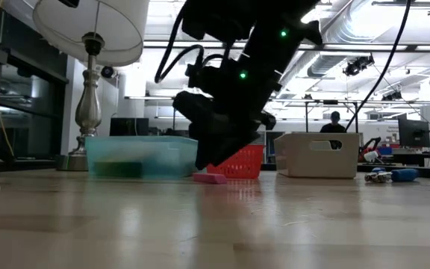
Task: Pick & Place School Supplies
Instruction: Put the pink eraser into the red bin
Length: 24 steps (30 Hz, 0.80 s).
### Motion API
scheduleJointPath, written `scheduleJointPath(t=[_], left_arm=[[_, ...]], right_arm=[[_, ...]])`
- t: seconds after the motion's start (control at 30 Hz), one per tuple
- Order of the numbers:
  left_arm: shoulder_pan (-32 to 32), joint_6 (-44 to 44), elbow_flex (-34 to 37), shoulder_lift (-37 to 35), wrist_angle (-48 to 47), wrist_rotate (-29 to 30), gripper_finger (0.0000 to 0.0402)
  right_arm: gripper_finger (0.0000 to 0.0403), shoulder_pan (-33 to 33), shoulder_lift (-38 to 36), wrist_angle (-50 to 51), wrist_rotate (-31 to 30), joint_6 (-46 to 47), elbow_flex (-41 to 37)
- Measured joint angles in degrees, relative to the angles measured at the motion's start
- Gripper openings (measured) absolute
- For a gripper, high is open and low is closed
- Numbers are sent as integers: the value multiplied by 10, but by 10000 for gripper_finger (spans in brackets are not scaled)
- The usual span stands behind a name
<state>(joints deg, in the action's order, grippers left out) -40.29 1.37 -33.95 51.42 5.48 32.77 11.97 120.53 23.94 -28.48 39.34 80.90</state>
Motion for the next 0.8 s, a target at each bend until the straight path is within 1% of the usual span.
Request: scheduleJointPath(t=[0.17, 0.27, 0.33, 0.47, 0.8], left_arm=[[0, 0, 0, 0, -1, 0, 218], [0, 1, 0, 0, -1, 0, 218], [0, 1, 0, 0, -1, 0, 218], [0, 2, 0, 0, -2, 0, 218], [0, 2, 0, 0, -3, 0, 218]], right_arm=[[162, -9, 0, -1, 3, 30, -19], [162, -18, 0, -13, 37, 57, -32], [162, -23, -3, -38, 57, 61, -46], [161, -24, -4, -75, 55, 59, -62], [147, -24, -3, -78, 57, 55, -62]])
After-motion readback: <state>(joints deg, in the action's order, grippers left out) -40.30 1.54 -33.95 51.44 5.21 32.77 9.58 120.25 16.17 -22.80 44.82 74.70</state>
